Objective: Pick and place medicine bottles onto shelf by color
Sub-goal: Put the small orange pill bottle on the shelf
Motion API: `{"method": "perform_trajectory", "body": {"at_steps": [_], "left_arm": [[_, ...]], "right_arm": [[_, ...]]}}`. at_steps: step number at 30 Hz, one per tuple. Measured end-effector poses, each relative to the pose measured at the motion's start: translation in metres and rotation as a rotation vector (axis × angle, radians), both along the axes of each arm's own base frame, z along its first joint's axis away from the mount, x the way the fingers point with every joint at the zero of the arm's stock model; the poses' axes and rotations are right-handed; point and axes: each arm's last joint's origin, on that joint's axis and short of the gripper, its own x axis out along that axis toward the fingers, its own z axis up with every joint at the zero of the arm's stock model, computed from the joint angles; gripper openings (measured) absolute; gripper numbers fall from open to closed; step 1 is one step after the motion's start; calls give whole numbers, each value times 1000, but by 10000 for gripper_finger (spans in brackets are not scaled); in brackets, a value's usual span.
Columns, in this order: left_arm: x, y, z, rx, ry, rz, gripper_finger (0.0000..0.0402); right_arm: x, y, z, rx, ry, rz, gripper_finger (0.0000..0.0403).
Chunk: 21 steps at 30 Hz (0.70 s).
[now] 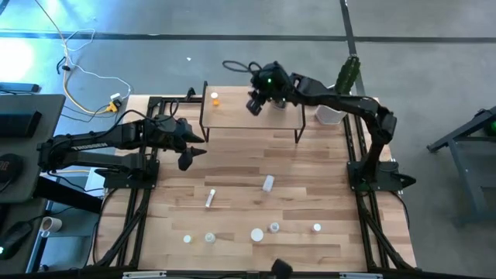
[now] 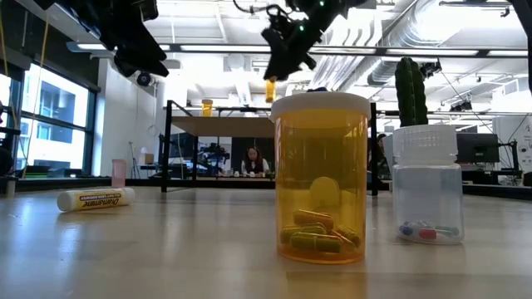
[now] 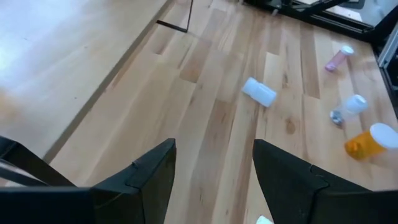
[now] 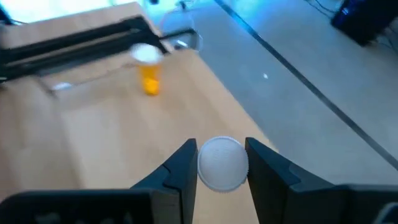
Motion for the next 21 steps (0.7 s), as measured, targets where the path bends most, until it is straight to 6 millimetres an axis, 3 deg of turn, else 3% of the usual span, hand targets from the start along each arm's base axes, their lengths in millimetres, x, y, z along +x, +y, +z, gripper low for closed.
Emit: {"method": "perform_trajectory", "body": {"at_steps": [9, 21], "left_arm": [[1, 1, -1, -1, 4, 25, 204], [1, 1, -1, -30, -2, 57, 204]], "right_arm": [[-13, -35, -10, 97, -23, -18, 101], [-2, -20, -25, 176, 48, 90, 101]]}}
